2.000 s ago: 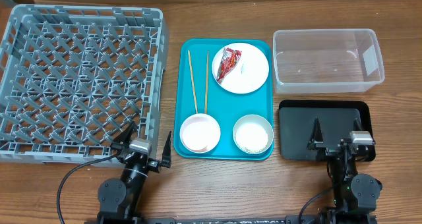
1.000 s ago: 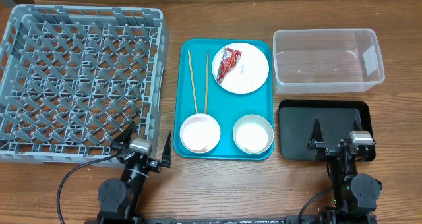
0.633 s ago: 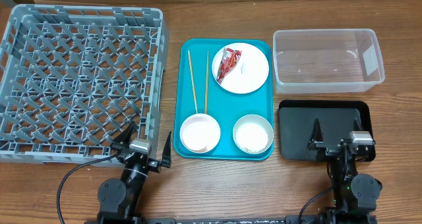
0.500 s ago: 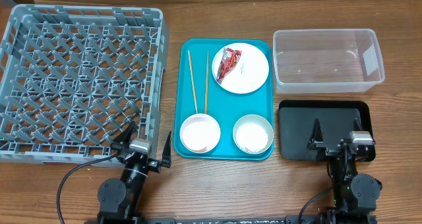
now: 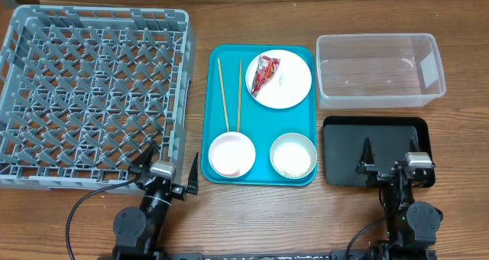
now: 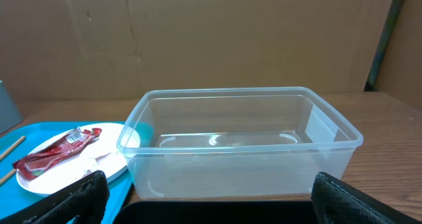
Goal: Sort waste into correct bins and load items into the dishwasher
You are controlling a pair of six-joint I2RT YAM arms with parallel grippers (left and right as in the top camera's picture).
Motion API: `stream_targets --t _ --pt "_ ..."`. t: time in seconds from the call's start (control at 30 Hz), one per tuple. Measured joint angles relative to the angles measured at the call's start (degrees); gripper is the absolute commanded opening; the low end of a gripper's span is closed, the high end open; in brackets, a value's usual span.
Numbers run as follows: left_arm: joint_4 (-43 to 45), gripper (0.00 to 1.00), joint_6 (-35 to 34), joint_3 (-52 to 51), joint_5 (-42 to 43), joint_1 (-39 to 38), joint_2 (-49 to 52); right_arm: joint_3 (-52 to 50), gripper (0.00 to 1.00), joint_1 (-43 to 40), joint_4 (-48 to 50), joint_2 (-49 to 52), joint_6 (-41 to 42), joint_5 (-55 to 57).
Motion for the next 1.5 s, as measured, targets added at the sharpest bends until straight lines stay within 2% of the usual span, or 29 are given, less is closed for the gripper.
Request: stream_targets --t 0.47,0.77,0.97,1.07,1.17,1.33,1.47,1.5 --pt "0.26 1.00 -0.02 0.00 0.26 0.00 0.00 0.00 1.00 0.00 -0.02 0.00 0.02 0.02" --pt "0.59 1.00 -0.72 0.00 5.99 0.00 0.00 0.00 1.00 0.00 0.42 0.00 0.20 -2.49" --pt "2.86 1.00 -4.79 0.48 8.07 0.00 0.00 0.00 1.00 0.00 6.67 0.00 5.57 -8.79" --pt "1.16 1.00 -6.08 3.45 8.04 0.00 0.13 1.75 1.00 0.00 3.52 0.17 9.14 -12.04" --pt "-2.54 1.00 -6.71 10.64 7.80 0.00 2.78 7.67 1.00 0.00 -3.08 2.69 11.89 -13.75" --pt "-13.33 1.00 -7.45 29.29 10.51 0.00 19.65 26.64 1.00 0.00 -15.28 15.50 13.99 -16.96" --pt "-27.96 1.00 -7.74 48.04 15.54 0.00 39.65 46.25 1.00 0.00 -27.12 31.19 14.82 -20.04" --pt "-36.04 1.00 -7.78 53.57 16.52 0.00 44.41 52.33 1.00 0.00 -33.92 35.47 15.02 -20.90"
